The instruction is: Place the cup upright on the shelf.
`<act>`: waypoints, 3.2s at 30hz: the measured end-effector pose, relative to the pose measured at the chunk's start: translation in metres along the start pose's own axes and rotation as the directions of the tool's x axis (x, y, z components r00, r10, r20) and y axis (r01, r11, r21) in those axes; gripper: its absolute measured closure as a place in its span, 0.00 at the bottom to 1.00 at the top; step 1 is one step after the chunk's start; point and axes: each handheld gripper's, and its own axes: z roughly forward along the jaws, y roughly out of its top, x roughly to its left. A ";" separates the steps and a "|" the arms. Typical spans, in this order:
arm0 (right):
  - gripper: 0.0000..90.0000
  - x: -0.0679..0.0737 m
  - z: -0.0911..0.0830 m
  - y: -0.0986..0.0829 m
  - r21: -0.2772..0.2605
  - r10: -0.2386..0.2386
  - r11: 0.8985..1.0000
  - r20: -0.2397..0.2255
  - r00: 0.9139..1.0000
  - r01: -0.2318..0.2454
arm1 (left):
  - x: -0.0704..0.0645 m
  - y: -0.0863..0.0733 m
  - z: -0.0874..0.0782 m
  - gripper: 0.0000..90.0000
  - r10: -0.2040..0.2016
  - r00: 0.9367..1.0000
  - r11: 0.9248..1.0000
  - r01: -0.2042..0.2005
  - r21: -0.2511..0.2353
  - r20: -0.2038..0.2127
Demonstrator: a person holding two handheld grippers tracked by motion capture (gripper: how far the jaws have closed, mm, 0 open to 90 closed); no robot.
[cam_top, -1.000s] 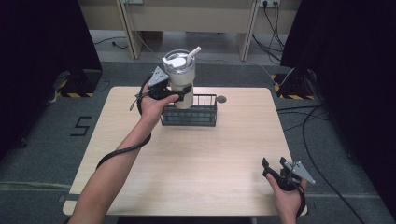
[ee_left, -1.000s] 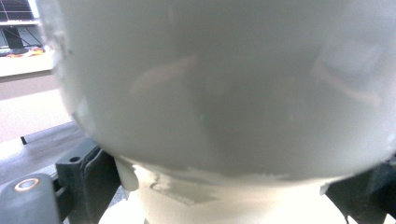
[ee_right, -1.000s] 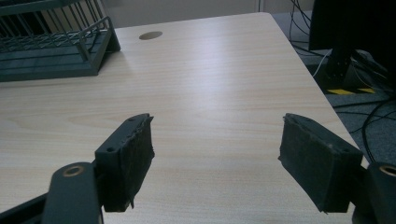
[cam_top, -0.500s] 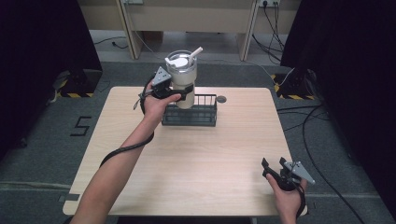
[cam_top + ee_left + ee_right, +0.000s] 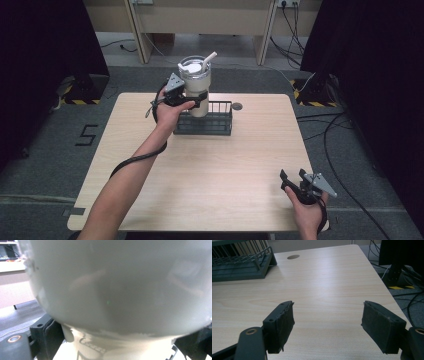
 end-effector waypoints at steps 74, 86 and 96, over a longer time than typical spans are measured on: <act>0.29 0.000 0.000 -0.001 0.012 -0.004 1.000 -0.008 1.000 0.004 | -0.001 -0.048 0.012 0.08 -0.048 0.998 0.999 0.049 0.024 -0.027; 0.29 0.000 0.001 -0.001 0.013 -0.006 1.000 -0.009 1.000 0.006 | -0.002 -0.050 0.006 0.09 -0.043 0.999 0.999 0.044 0.027 -0.027; 0.29 0.001 0.001 -0.001 0.014 -0.006 1.000 -0.006 1.000 0.006 | -0.002 -0.051 -0.001 0.10 -0.029 0.999 0.999 0.030 0.032 -0.028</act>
